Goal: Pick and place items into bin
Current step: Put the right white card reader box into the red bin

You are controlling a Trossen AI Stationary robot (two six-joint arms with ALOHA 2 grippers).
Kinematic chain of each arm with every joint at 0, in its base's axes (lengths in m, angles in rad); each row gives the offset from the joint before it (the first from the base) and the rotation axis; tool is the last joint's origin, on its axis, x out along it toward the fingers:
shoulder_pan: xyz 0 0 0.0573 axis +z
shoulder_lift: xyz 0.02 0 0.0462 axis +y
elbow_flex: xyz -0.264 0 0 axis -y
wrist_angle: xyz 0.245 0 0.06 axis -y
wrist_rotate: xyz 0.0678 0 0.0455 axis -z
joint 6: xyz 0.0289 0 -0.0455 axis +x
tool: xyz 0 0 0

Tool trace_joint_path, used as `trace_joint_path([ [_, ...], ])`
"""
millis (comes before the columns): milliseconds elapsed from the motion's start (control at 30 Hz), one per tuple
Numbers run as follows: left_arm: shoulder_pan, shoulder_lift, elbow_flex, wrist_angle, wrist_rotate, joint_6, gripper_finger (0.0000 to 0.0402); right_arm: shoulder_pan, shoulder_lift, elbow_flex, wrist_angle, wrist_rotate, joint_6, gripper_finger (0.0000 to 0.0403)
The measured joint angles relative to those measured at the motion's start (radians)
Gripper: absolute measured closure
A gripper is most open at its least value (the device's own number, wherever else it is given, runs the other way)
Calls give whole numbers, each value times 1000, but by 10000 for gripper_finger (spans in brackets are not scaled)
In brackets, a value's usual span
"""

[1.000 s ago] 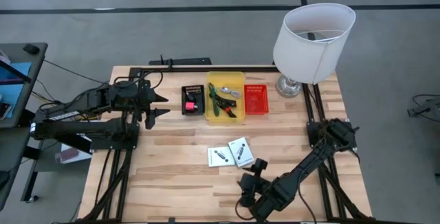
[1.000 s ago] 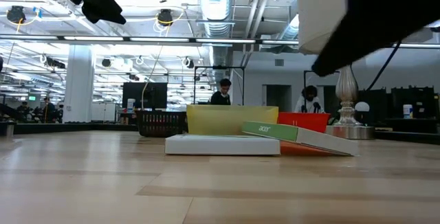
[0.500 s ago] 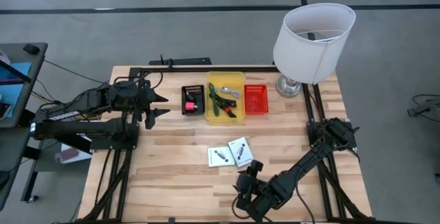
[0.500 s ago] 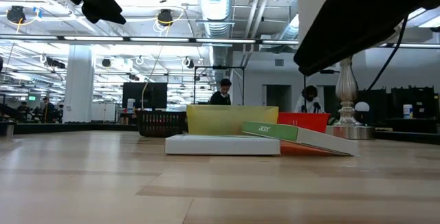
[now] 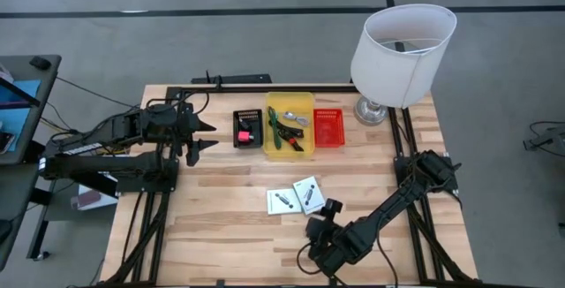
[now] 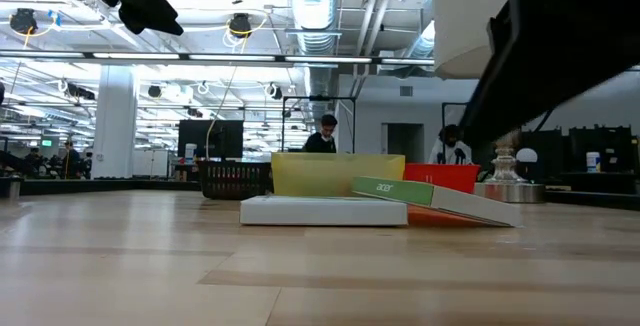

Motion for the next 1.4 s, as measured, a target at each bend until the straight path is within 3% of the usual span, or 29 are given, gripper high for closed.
trace_joint_path([
  [267,0,0,0,0,0,-4,196,-21,0,0,-73,4,-7,149],
  [767,0,0,0,0,0,-5,196,-77,8,-1,-79,-36,-264,149],
  [1400,0,0,0,0,0,-14,196,-95,8,-97,16,-97,-253,149],
])
